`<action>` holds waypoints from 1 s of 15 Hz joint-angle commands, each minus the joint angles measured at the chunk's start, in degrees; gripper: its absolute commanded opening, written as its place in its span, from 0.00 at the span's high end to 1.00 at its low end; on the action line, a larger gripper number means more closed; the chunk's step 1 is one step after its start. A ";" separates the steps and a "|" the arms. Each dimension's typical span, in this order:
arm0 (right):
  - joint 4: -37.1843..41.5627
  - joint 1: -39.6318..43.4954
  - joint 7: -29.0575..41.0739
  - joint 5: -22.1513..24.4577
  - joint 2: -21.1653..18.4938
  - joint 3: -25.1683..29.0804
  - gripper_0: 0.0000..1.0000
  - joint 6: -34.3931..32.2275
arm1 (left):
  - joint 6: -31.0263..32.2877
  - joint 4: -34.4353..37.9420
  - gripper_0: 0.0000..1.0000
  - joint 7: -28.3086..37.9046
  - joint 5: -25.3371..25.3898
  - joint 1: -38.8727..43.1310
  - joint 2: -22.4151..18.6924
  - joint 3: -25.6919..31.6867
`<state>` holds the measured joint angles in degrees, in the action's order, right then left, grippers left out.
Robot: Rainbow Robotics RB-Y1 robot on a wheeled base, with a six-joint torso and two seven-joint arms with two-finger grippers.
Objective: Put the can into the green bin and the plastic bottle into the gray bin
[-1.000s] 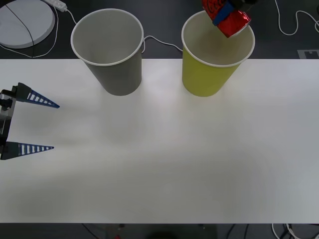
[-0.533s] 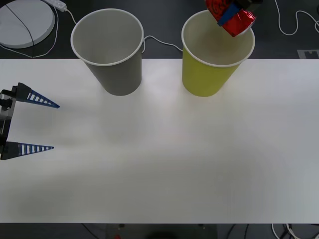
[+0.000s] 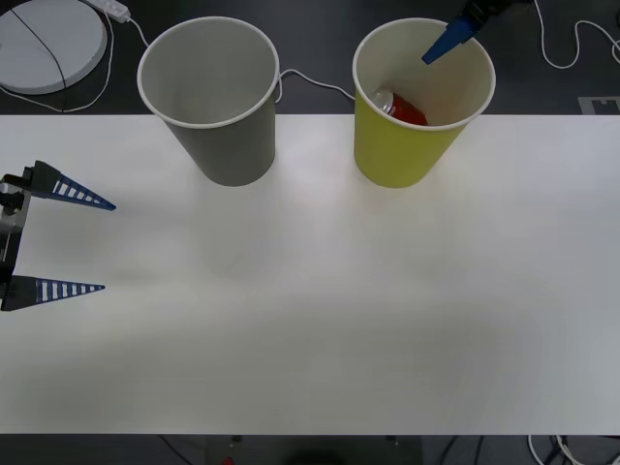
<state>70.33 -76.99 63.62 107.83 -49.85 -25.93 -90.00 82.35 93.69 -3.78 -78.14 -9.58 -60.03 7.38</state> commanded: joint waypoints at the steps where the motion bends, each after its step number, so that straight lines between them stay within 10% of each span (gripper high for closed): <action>1: 7.89 4.65 -0.16 -4.82 -4.99 0.44 0.00 0.00 | 0.00 0.00 0.00 0.00 0.00 0.00 0.00 0.00; 9: 25.82 26.27 -4.65 -14.84 -10.00 18.28 0.00 0.00 | 0.00 0.00 0.00 0.00 0.00 0.00 0.00 0.00; 15: 27.41 39.90 -22.75 -23.90 -10.71 27.34 0.00 0.00 | 0.00 0.00 0.00 0.00 0.00 0.00 0.00 0.00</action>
<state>97.73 -38.70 43.06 85.08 -60.55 0.46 -90.00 82.35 93.69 -3.78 -78.14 -9.58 -60.03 7.38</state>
